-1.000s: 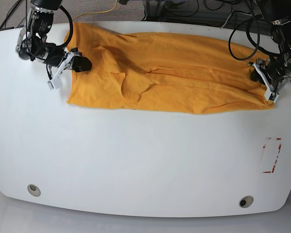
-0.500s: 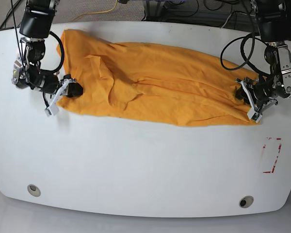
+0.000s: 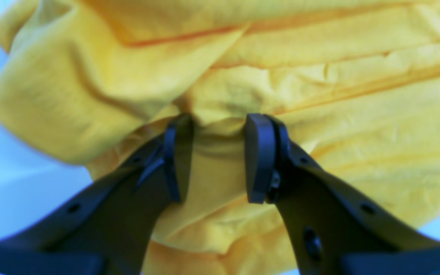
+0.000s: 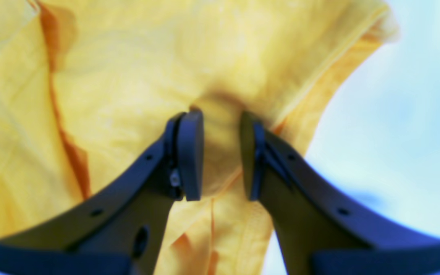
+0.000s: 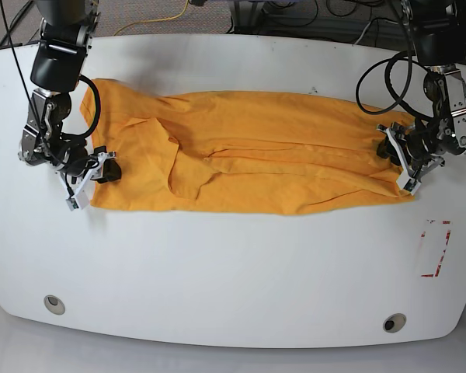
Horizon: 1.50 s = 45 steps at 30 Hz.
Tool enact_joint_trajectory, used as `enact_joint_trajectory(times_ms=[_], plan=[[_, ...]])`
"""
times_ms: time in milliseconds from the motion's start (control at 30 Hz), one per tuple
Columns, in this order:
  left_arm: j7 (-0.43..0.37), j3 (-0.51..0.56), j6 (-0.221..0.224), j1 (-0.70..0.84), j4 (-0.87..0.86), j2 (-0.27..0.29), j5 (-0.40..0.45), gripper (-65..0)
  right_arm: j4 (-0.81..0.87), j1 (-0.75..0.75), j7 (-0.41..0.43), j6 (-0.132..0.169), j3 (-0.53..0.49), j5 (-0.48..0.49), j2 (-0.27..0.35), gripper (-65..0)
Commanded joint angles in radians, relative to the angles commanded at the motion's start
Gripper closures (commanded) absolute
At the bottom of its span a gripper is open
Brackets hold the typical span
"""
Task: Layout the t-shirt on the table in an organized manner, then fold the t-shirt properly
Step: 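Pull the folded shirt toward the robot with both grippers, then release and regrasp the shirt's folded edge with both grippers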
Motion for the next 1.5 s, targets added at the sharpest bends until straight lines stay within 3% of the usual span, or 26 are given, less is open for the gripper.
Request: enact_joint_trajectory(times_ms=[300, 433, 467, 567, 667, 900, 1067, 1300, 1500], plan=[[0.034, -0.012, 0.000, -0.005, 0.002, 0.000, -0.003, -20.6, 0.066, 0.021, 0.003, 0.000, 0.003, 0.017, 0.005, -19.3], [0.043, -0.012, 0.000, -0.021, 0.002, 0.000, -0.003, -20.7, 0.181, 0.005, -0.075, 0.000, 0.006, 0.089, -0.002, -35.0], [0.043, -0.014, 0.000, -0.023, 0.002, 0.000, -0.003, -20.7, 0.229, 0.003, -0.124, 0.000, 0.006, 0.127, -0.005, -43.6], [0.043, -0.014, 0.000, -0.026, 0.002, 0.000, -0.003, -20.7, 0.305, -0.021, -0.184, 0.000, 0.008, 0.201, -0.029, -56.3], [0.043, -0.014, 0.000, -0.026, 0.002, 0.000, -0.003, -20.7, 0.396, -0.061, -0.210, 0.000, 0.008, 0.275, -0.060, -63.7], [0.043, -0.014, 0.000, -0.028, 0.002, 0.000, -0.005, -20.7, 0.451, -0.097, -0.239, 0.000, 0.006, 0.298, -0.160, -61.5], [0.043, -0.014, 0.000, -0.028, 0.002, 0.002, -0.005, -20.7, 0.414, -0.092, -0.235, 0.000, 0.000, 0.232, -0.207, -60.1], [0.043, -0.014, 0.000, -0.028, 0.002, 0.002, -0.005, -20.6, 0.388, -0.077, -0.192, 0.000, -0.032, 0.126, -0.249, -53.1], [0.043, -0.014, 0.000, -0.026, 0.002, 0.002, -0.005, -20.7, 0.394, -0.077, -0.189, 0.000, -0.072, 0.126, -0.255, -52.3]])
